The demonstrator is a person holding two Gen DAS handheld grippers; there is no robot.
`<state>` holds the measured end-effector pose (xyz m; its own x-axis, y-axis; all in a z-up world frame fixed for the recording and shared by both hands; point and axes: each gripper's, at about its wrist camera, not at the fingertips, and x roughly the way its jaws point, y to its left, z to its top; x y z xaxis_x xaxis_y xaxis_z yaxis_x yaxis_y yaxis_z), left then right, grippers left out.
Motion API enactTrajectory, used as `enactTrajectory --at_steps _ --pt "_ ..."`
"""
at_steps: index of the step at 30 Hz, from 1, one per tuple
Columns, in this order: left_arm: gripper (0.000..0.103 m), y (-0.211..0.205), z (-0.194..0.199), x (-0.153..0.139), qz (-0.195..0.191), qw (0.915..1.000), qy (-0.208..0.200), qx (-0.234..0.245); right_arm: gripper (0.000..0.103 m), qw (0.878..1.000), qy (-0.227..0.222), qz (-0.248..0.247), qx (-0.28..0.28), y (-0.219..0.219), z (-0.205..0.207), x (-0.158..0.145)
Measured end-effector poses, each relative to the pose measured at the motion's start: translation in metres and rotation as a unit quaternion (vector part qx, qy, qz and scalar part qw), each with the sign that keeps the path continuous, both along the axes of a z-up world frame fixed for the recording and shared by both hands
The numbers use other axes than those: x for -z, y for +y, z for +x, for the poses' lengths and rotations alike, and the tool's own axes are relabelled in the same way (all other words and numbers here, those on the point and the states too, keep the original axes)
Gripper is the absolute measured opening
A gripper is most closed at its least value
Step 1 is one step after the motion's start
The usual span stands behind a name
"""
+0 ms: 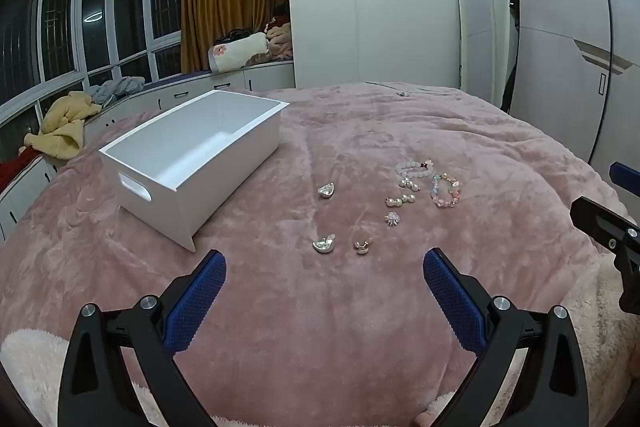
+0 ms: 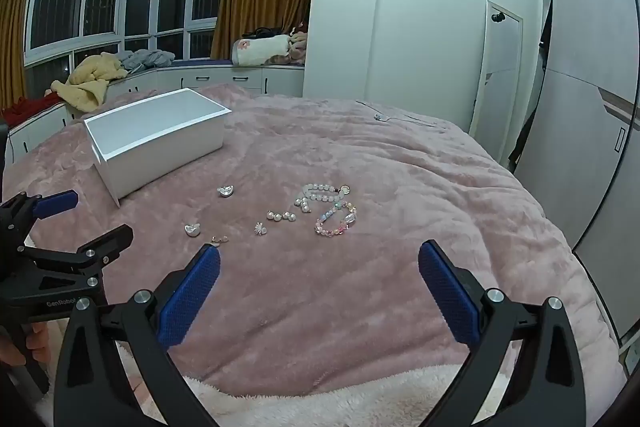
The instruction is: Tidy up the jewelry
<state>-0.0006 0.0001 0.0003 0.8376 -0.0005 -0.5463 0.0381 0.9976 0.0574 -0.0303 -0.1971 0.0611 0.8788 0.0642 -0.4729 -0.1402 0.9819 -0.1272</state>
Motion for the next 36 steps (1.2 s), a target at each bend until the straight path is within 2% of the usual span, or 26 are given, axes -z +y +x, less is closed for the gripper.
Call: enactTrajectory --at_steps 36 --pt "0.100 -0.0007 0.0002 0.0003 -0.006 1.0000 0.005 0.001 0.098 1.000 0.007 0.002 0.001 -0.0028 0.0019 0.0031"
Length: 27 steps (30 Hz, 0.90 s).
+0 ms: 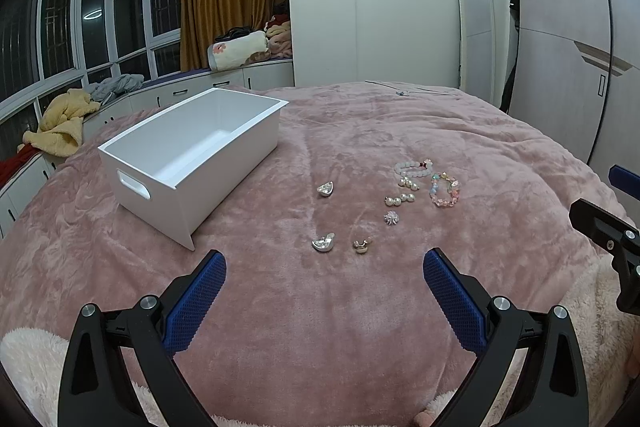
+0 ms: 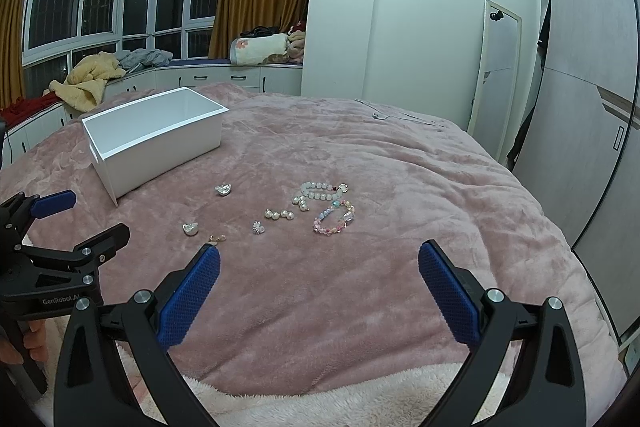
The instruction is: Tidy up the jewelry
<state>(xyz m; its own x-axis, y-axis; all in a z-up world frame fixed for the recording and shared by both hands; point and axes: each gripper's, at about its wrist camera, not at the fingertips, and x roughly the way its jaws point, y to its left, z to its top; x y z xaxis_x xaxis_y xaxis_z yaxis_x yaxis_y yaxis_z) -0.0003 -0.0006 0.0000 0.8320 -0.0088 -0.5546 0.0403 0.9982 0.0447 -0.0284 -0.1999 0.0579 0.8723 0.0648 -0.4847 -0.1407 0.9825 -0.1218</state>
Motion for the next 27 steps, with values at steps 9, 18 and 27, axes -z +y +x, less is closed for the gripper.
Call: enactTrajectory --at_steps 9,18,27 --pt "0.100 0.0002 0.0003 0.0002 0.000 1.0000 0.001 -0.001 0.098 1.000 0.000 0.000 0.001 0.0003 -0.0001 -0.0011" --pt "0.100 0.0002 0.0003 0.0001 -0.001 1.0000 0.001 -0.001 0.098 1.000 0.000 0.000 0.001 0.0000 -0.0004 -0.0013" --pt "0.100 -0.0035 0.0014 0.0036 -0.001 1.0000 -0.001 -0.001 0.098 1.000 -0.001 0.001 0.001 -0.0013 -0.0014 -0.0019"
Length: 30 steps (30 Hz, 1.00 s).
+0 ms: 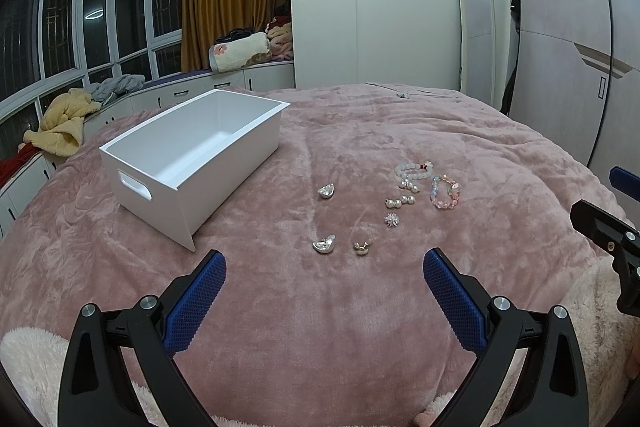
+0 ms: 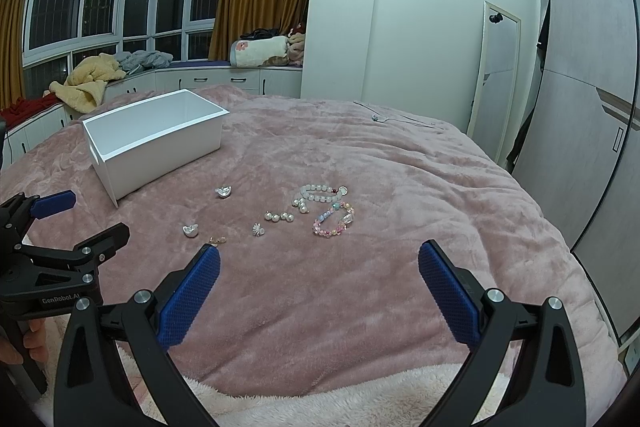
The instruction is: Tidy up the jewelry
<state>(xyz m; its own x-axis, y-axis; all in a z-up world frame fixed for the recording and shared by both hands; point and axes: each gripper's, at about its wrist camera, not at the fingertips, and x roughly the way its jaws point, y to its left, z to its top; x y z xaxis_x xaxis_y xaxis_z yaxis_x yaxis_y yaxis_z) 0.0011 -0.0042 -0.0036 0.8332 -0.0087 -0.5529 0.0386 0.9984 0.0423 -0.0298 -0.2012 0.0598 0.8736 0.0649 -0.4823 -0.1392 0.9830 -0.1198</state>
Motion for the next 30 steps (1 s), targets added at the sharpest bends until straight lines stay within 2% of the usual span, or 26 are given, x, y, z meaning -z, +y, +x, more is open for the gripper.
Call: enactTrajectory --at_steps 30 --pt "0.100 0.0019 -0.0003 -0.0024 -0.002 1.0000 0.001 0.002 0.098 1.000 -0.001 0.001 0.000 -0.0006 -0.0004 -0.0010"
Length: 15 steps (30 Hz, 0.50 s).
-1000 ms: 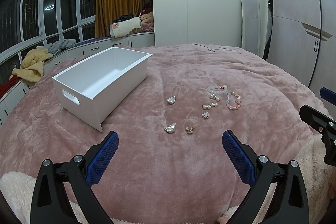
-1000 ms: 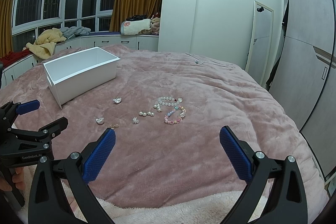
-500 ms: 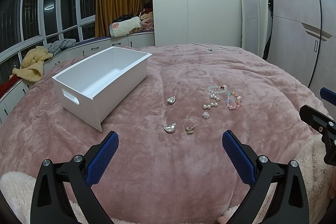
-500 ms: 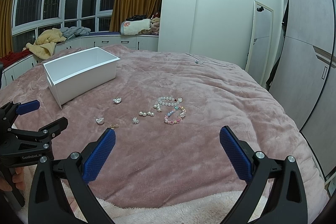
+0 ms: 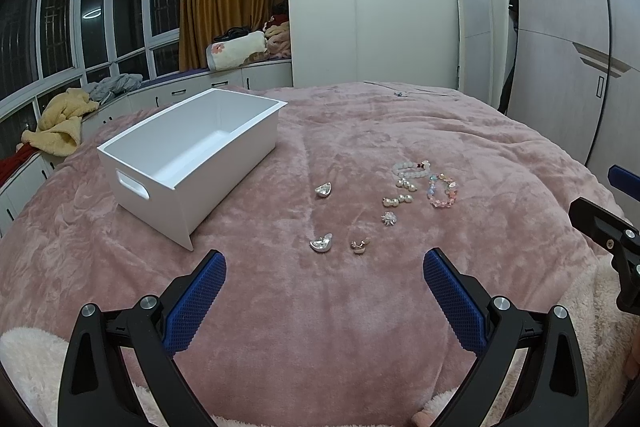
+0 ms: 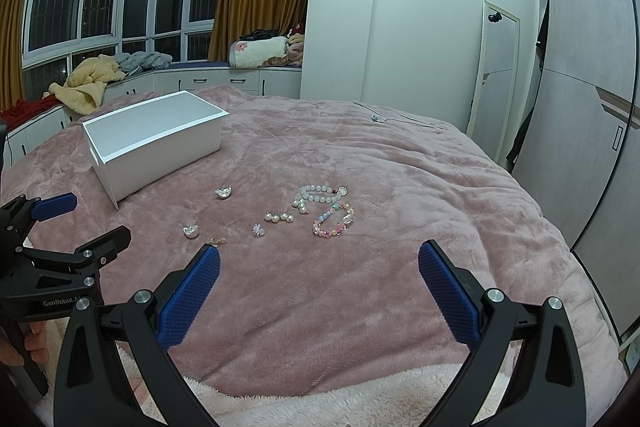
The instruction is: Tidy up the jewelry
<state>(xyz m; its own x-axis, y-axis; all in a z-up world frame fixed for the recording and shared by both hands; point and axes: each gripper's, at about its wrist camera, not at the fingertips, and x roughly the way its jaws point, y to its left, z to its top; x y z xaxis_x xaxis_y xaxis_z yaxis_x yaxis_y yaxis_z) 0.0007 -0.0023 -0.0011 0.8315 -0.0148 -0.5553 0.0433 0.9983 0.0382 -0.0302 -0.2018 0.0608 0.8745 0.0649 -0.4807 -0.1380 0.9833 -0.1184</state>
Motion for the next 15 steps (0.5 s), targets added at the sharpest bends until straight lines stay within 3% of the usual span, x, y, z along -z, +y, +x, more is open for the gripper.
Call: enactTrajectory --at_steps 8,15 --pt "0.100 0.002 0.010 -0.005 -0.011 0.9997 0.022 0.003 0.098 1.000 0.003 0.018 0.000 0.000 0.009 -0.009" --pt "0.100 -0.001 0.035 -0.012 0.002 0.9995 0.026 0.016 0.098 1.000 0.003 0.012 0.005 0.004 0.035 -0.018"
